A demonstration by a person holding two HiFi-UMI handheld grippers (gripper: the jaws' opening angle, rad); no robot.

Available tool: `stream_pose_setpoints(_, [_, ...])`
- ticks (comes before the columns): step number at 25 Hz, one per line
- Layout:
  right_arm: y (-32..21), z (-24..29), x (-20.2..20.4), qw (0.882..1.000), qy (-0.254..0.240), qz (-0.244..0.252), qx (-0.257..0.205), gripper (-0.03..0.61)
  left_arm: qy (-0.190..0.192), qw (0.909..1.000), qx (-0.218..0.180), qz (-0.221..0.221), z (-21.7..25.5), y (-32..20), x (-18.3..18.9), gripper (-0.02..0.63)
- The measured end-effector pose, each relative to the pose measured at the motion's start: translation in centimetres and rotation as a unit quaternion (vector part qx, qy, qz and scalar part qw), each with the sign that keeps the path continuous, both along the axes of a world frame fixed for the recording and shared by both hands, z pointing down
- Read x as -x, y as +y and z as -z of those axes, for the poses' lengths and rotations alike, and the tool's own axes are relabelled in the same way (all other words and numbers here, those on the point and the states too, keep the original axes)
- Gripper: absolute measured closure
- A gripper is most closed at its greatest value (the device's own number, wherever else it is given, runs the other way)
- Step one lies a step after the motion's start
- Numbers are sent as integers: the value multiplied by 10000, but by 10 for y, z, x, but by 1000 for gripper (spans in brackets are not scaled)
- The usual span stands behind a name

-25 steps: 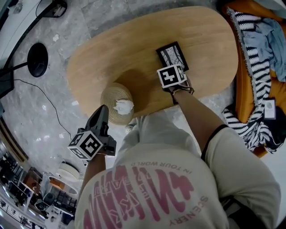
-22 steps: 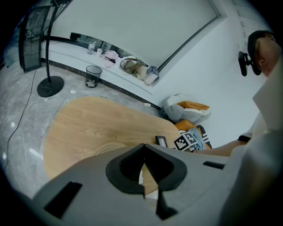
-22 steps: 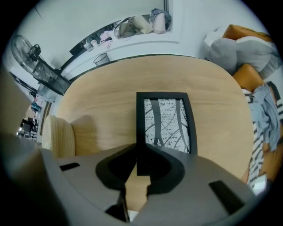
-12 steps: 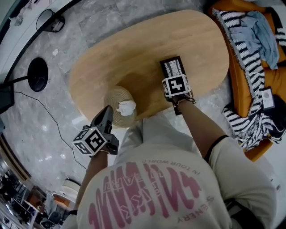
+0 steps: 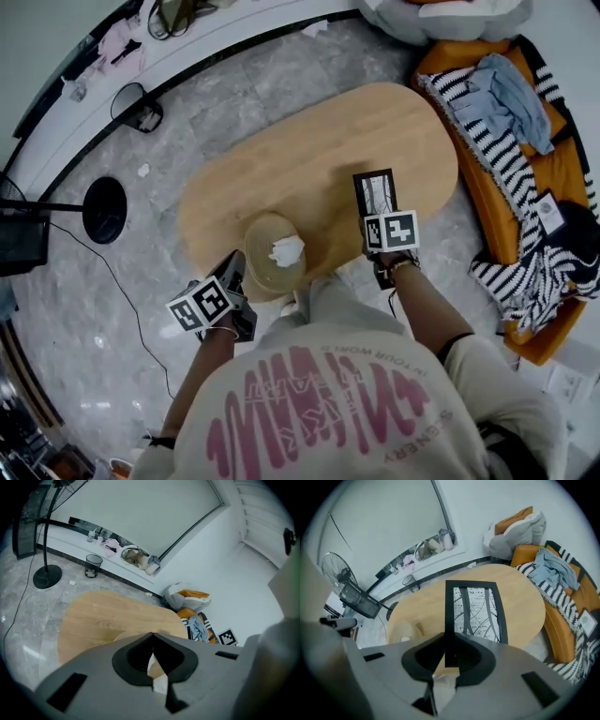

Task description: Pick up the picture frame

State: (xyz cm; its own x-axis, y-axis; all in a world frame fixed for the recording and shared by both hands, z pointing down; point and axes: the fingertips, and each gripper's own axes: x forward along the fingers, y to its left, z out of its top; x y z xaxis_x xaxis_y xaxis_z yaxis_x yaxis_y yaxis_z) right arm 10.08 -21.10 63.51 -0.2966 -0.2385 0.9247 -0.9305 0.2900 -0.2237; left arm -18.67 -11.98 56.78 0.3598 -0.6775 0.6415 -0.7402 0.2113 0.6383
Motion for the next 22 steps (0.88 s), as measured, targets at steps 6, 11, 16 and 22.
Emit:
stream_pose_setpoints(6, [15,66,9,9971,-279,-227,-666,511,-3,9981,-621,-57,47,4,5,611])
stream_pose_setpoints(11, [40,110,16,9925,-501,-355,-1056,511,106,9928,-1189,-77,94,7,2,611])
stream_pose_setpoints(16, [58,145,23,9859,-754,-453,-1424,511,127,9853,-1698,-173,136,10,0,611])
stream_pose_setpoints(22, [69,186,20,9754,-1015,-587,-1865,511,90,9784,-2061,-128,169,26,6,611])
